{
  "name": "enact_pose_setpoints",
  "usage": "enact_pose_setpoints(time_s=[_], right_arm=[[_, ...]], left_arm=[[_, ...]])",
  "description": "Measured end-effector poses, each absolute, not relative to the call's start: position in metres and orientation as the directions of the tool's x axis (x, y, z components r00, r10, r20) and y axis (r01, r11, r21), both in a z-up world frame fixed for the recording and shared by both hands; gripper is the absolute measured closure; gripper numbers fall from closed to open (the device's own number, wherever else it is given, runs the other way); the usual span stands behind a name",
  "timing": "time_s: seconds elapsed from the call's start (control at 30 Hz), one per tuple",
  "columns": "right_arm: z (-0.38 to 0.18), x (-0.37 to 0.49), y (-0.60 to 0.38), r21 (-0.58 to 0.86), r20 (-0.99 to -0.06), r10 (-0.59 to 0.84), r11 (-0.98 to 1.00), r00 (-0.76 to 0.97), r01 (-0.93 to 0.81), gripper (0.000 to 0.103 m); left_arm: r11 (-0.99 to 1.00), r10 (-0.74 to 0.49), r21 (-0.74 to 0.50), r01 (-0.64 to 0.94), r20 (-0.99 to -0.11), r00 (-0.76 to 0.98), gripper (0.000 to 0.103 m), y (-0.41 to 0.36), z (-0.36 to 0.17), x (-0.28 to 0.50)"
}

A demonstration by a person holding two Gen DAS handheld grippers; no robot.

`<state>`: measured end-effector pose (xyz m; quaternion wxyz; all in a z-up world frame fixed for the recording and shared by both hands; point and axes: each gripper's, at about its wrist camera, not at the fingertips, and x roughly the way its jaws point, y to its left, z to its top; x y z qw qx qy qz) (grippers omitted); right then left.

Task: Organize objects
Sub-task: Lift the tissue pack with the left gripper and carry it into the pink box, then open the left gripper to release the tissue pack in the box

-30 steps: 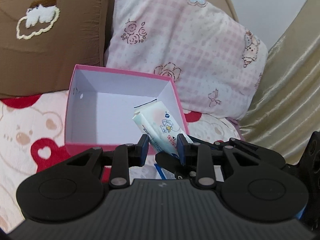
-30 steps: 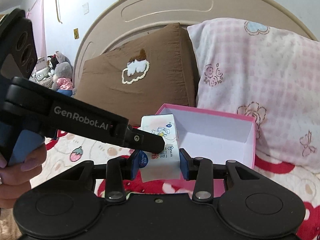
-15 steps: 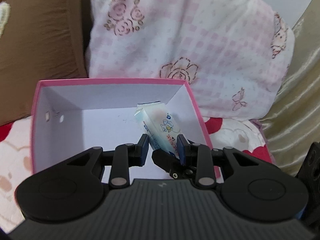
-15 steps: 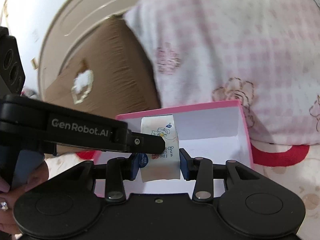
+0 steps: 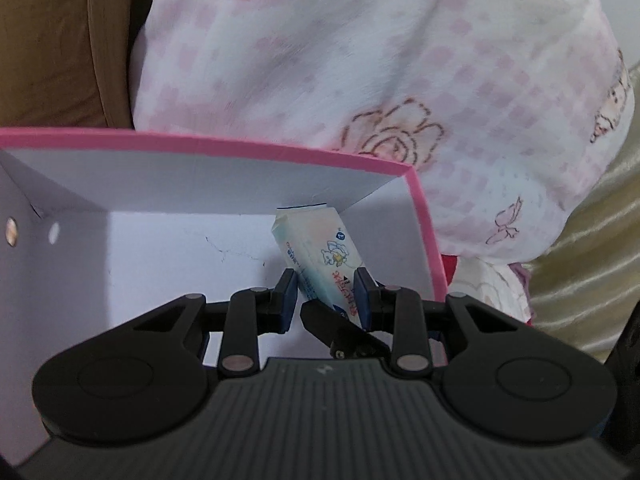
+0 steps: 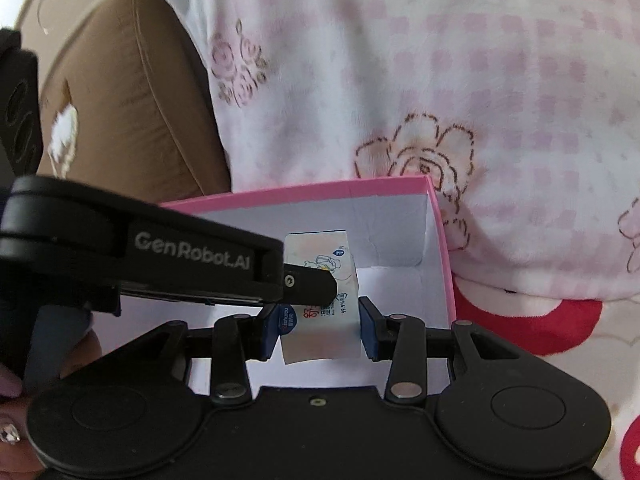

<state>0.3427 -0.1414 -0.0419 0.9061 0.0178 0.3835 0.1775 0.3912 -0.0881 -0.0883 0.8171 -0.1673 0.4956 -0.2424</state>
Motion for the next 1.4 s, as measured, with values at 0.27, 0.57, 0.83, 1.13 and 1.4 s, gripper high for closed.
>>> enact_pose_setpoints(time_s=[0.27,0.57,0.83,1.13,1.4], right_arm=[[-0.051,0.339,-0.105,-0.080,-0.718,0.205,0.925,0.665,-0.372,0.058],[-0.076,0.360,-0.096,0.012,-0.792,0.236,0.928,0.563,-0.372,0.058],[-0.088,0.387,-0.108,0.110,-0.884,0.254,0.929,0.392,-0.354,0.053],[-0.075,0.363,-0.106,0.033,-0.880,0.220,0.912,0.421,-0.408,0.061],[-0.080,0.350,-0.114,0.015,-0.865,0.208,0.920,0.456,-0.391,0.094]], left_arm=[[0.767,-0.631,-0.626,0.143,-0.692,0.351,0.075,-0.067,-0.112,0.402],[0.820,-0.559,-0.570,0.046,-0.783,0.273,0.075,-0.071,-0.139,0.424],[0.820,-0.560,-0.572,0.020,-0.794,0.237,0.078,-0.082,-0.156,0.438],[0.849,-0.520,-0.527,0.044,-0.818,0.247,0.079,-0.095,-0.151,0.444],[0.827,-0.553,-0.561,0.017,-0.808,0.203,0.079,-0.108,-0.157,0.457]])
